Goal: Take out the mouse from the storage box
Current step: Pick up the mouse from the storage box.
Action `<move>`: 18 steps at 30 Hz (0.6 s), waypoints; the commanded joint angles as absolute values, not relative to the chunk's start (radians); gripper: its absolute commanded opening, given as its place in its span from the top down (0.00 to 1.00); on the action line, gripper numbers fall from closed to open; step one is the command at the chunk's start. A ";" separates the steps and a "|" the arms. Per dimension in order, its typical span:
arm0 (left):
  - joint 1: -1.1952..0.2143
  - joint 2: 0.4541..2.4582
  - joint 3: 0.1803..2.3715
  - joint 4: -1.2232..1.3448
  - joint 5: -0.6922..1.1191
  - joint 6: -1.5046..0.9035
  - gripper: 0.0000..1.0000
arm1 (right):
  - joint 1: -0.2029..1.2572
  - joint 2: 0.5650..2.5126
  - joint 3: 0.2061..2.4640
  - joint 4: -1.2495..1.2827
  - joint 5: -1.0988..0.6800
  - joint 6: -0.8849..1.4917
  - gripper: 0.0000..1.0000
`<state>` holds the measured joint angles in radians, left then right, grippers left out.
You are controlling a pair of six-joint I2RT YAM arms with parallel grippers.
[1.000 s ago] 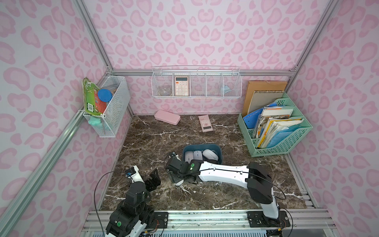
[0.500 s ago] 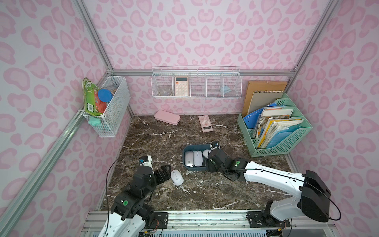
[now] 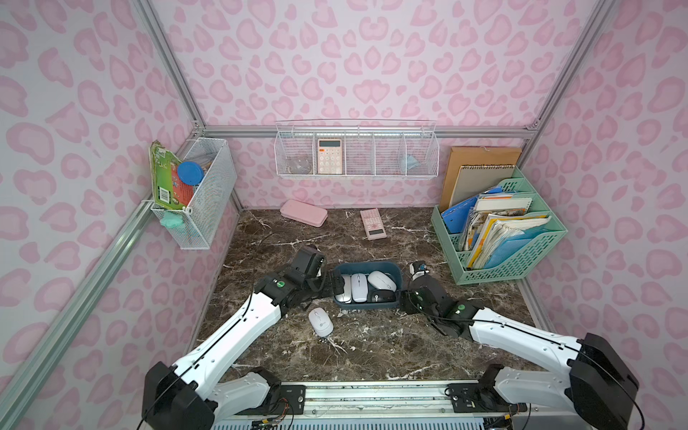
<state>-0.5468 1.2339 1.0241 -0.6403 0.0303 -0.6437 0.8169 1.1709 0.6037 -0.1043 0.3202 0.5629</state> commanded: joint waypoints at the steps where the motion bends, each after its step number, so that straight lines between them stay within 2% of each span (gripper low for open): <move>1: -0.580 1.335 1.089 -0.679 -0.003 -0.620 0.06 | 0.797 1.100 0.549 -0.035 0.328 0.528 0.18; 8: -0.647 1.570 1.224 -0.721 -0.060 -0.658 0.07 | 0.735 0.958 0.403 0.016 0.314 0.521 0.15; 18: -0.654 1.758 1.342 -0.822 -0.170 -0.721 0.08 | 0.689 0.859 0.297 0.074 0.262 0.491 0.13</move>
